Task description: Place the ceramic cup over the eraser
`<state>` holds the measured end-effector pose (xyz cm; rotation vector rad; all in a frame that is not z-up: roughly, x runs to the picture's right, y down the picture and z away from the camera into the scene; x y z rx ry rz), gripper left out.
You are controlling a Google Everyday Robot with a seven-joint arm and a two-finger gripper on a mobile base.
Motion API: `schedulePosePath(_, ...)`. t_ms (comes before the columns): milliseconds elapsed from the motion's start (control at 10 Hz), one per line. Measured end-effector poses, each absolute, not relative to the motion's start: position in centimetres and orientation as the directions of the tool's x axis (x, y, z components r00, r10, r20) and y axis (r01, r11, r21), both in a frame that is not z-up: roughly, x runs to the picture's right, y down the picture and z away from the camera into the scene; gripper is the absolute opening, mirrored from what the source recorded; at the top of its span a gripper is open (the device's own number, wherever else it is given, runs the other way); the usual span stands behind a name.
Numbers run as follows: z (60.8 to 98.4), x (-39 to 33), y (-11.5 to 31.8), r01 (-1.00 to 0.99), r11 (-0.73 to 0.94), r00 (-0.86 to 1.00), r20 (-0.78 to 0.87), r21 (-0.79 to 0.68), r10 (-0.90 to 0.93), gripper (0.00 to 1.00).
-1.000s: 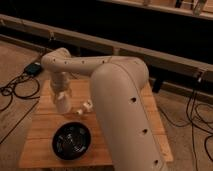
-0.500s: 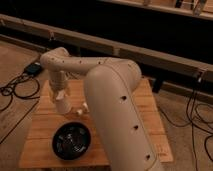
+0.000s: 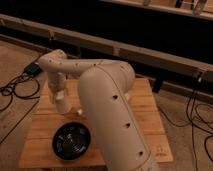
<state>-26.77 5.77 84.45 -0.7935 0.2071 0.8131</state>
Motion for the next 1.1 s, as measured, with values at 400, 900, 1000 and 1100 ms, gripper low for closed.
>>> schedulePosePath(400,85.6,-26.8,6.1,-0.718,0.444,0.688,-0.449,-0.536,0.57,0.25)
schedulePosePath(900,83.8,-25.5,4.1,-0.744,0.441,0.658,-0.437,-0.502,0.613,0.0)
schedulePosePath(1000,82.6,-24.5,3.0,-0.757,0.438,0.643,-0.433,-0.484,0.631,0.0)
schedulePosePath(1100,81.8,-23.7,2.4,-0.768,0.435,0.63,-0.432,-0.47,0.645,0.0)
